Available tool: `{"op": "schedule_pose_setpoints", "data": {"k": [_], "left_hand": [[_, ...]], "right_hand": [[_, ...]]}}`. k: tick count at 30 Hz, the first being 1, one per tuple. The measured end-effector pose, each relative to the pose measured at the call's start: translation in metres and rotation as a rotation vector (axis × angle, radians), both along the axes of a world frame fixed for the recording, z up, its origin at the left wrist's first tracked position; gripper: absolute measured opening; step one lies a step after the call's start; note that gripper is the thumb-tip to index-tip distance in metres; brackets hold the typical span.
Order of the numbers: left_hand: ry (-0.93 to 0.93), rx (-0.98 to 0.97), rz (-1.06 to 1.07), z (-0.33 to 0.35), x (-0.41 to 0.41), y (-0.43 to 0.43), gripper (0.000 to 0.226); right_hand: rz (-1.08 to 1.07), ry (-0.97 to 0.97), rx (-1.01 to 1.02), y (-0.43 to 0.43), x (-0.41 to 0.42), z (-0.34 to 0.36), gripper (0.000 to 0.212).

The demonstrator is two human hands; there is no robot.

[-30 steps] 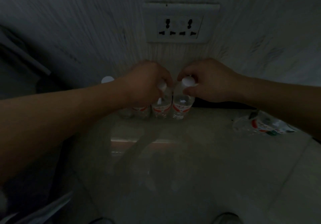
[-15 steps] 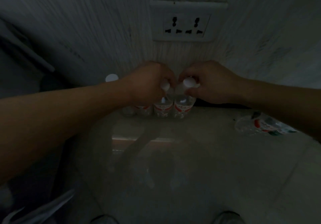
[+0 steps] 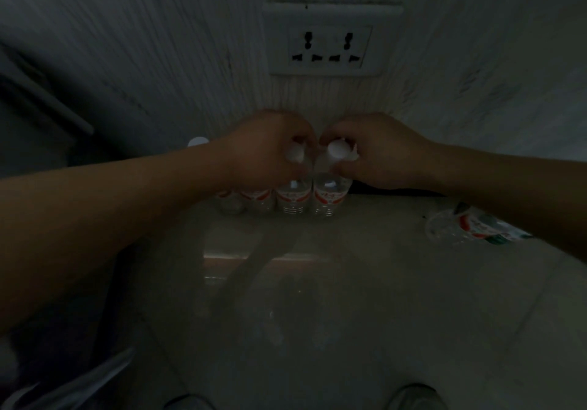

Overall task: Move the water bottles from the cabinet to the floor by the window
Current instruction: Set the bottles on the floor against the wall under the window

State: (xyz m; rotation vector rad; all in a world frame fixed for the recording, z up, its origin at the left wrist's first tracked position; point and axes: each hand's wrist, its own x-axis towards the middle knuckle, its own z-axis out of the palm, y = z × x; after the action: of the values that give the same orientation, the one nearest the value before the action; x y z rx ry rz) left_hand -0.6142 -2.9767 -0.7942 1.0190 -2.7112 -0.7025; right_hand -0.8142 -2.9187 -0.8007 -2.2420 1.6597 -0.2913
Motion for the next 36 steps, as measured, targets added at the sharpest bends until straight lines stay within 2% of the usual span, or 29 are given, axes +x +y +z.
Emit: {"op": "schedule_pose_setpoints", "data": {"k": [3, 8, 14, 22, 30, 36], "left_hand": [[0.02, 0.007, -0.004, 0.004, 0.002, -0.001, 0.024], [0.068, -0.017, 0.074, 0.013, 0.005, -0.003, 0.044], [0.09, -0.01, 0.085, 0.026, 0.006, 0.0, 0.038], [0.036, -0.08, -0.045, 0.034, -0.023, 0.015, 0.052], [-0.014, -0.106, -0.151, 0.028, -0.071, 0.028, 0.039], [-0.028, -0.126, -0.243, 0.019, -0.108, 0.035, 0.061]], "right_hand": [[-0.001, 0.008, 0.0, 0.0, 0.0, 0.0, 0.033], [-0.014, 0.037, 0.004, 0.002, -0.003, 0.001, 0.049], [-0.038, -0.006, 0.009, 0.005, -0.009, 0.005, 0.052], [-0.072, 0.015, 0.009, 0.023, -0.034, 0.013, 0.057], [-0.185, 0.049, 0.045, 0.054, -0.088, 0.021, 0.065], [-0.268, 0.016, 0.078, 0.076, -0.122, 0.019, 0.066]]}}
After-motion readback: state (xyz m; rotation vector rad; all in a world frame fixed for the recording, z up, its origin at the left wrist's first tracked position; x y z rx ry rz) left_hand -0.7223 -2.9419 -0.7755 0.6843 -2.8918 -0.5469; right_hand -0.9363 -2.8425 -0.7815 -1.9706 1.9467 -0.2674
